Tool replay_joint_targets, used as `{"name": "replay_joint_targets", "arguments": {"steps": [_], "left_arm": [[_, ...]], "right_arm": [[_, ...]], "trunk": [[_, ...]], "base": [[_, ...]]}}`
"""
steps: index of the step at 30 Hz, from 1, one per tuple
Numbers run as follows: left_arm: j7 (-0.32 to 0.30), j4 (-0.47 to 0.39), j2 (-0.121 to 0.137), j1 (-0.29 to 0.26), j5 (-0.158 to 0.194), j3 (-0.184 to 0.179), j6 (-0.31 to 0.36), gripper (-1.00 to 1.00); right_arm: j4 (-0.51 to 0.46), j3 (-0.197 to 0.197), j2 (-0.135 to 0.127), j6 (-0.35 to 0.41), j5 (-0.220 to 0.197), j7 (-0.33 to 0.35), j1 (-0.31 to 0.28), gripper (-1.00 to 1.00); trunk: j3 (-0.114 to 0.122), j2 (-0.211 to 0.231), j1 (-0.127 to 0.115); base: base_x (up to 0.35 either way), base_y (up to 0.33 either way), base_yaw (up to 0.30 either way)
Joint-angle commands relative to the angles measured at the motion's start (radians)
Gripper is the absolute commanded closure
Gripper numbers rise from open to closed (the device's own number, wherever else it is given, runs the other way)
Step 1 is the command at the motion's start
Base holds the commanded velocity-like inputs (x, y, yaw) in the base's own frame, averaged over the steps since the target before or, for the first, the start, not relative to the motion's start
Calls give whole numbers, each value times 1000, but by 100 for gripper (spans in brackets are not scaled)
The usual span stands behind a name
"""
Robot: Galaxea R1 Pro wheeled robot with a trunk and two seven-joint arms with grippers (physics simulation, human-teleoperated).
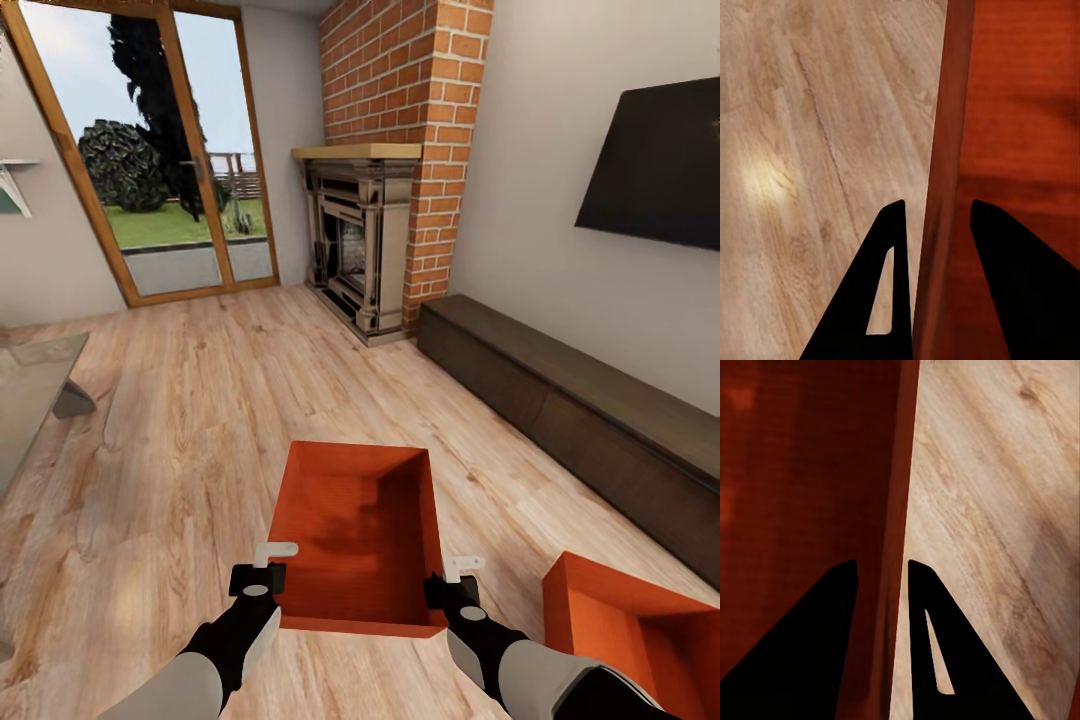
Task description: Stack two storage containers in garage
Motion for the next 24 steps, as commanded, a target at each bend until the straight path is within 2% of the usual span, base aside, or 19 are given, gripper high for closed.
{"name": "replay_joint_targets", "arguments": {"steps": [1,24], "left_arm": [[7,3,-9,-1,27,11,7,100],[7,3,-8,-1,27,11,7,100]], "right_arm": [[-1,9,0,-19,-10,-41,-1,100],[-1,9,0,-19,-10,-41,-1,100]], "trunk": [[1,0,0],[38,0,0]], "base": [[0,0,0],[0,0,0]]}}
